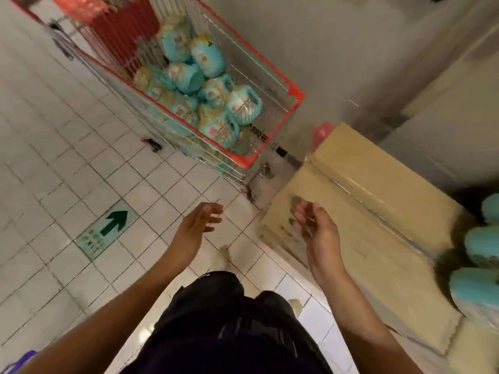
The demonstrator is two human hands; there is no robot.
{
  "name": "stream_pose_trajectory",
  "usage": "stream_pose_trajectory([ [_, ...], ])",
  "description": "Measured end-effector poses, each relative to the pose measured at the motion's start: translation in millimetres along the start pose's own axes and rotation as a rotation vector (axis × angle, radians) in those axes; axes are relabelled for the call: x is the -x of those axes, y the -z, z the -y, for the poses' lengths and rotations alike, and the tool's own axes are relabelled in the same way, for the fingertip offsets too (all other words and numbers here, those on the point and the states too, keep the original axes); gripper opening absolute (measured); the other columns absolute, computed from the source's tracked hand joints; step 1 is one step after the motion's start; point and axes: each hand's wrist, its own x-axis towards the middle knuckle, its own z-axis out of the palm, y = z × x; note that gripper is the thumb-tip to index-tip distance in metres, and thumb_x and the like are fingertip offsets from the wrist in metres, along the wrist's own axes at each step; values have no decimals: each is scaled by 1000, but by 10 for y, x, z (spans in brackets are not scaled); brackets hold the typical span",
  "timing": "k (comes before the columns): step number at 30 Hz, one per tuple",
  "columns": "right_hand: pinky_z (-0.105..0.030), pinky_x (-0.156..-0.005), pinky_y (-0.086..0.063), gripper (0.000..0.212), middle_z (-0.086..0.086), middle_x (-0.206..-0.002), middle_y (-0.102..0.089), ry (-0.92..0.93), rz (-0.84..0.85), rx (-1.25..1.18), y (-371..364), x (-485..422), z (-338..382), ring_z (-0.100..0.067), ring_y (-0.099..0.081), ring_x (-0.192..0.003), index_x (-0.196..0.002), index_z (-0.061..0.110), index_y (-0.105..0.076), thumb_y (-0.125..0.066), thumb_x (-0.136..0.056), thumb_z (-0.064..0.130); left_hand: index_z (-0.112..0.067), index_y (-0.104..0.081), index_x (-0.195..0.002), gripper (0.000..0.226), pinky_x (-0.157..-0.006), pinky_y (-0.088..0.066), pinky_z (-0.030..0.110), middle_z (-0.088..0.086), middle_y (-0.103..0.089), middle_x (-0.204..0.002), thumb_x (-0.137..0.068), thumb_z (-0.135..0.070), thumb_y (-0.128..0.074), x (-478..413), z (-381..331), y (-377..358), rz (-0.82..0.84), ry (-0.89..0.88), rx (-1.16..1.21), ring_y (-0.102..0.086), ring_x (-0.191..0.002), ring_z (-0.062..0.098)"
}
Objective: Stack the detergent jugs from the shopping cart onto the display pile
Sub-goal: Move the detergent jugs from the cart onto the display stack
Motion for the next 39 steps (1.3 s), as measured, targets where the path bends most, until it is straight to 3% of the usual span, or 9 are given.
stream_pose_trajectory([
  [2,-33,-91,-51,31,-7,-108,-74,-18,28,52,-520,-100,-35,-11,-68,-96,-119,10,-72,-48,-111,30,-25,-69,-117,62,-95,-56,45,-8,-76,-117,-93,-72,-36,-64,102,454,-54,6,-6,-73,-107,18],
  [4,-35,-93,-50,30,-4,-110,-71,-19,62,105,-963,-167,-36,-15,-67,-101,-118,10,-71,-48,-111,29,-26,-68,-119,64,-96,-57,46,-8,-75,-116,-94,-73,-32,-114,162,796,-91,8,-20,-72,-106,16],
  [8,-39,-95,-48,24,5,-102,-72,-12,156,173,-1731,-286,-14,-14,-64,-102,-104,22,-70,-48,-111,26,-23,-67,-121,64,-96,-57,45,-5,-74,-118,-97,-71,-31,-278,158,1356,-152,21,30,-71,-108,18],
  [13,-39,-88,-48,25,3,-96,-71,3,228,311,-2196,-588,7,-14,-65,-93,-107,16,-70,-47,-111,27,-17,-66,-125,50,-94,-59,43,1,-74,-117,-111,-47,-29,-590,10,1738,-228,16,126,-72,-107,21],
  [17,-38,-93,-53,27,6,-96,-76,-63,208,384,-2483,-979,46,-13,-71,-98,-107,21,-73,-48,-112,31,-17,-66,-126,49,-89,-61,33,2,-74,-117,-108,-47,-30,-977,-209,1968,-259,-4,190,-72,-107,21],
  [24,-37,-85,-53,29,3,-93,-76,-92,235,424,-3215,-1869,179,-21,-70,-99,-103,18,-70,-45,-113,31,-18,-67,-123,49,-88,-60,35,-2,-75,-113,-105,-49,-33,-1921,-592,2293,-255,16,120,-73,-104,18],
  [28,-45,-95,-55,31,-8,-106,-75,-118,261,431,-3767,-2419,352,-28,-70,-107,-106,17,-70,-48,-112,39,-18,-68,-122,48,-89,-60,40,-2,-75,-113,-104,-49,-36,-2497,-815,2538,-251,56,99,-73,-104,22],
  [32,-44,-91,-57,39,-5,-107,-76,-84,300,460,-4341,-2890,645,-25,-71,-106,-110,17,-68,-50,-104,52,-18,-68,-122,47,-90,-60,42,0,-75,-114,-103,-48,-37,-3077,-1030,2772,-205,91,88,-73,-104,23],
  [39,-59,-104,-52,38,-12,-104,-67,-53,210,437,-5191,-3735,1033,-40,-66,-110,-115,3,-62,-46,-111,37,-20,-72,-116,44,-78,-60,27,2,-77,-107,-102,-49,-42,-4340,-1283,3122,-70,139,100,-75,-96,20],
])
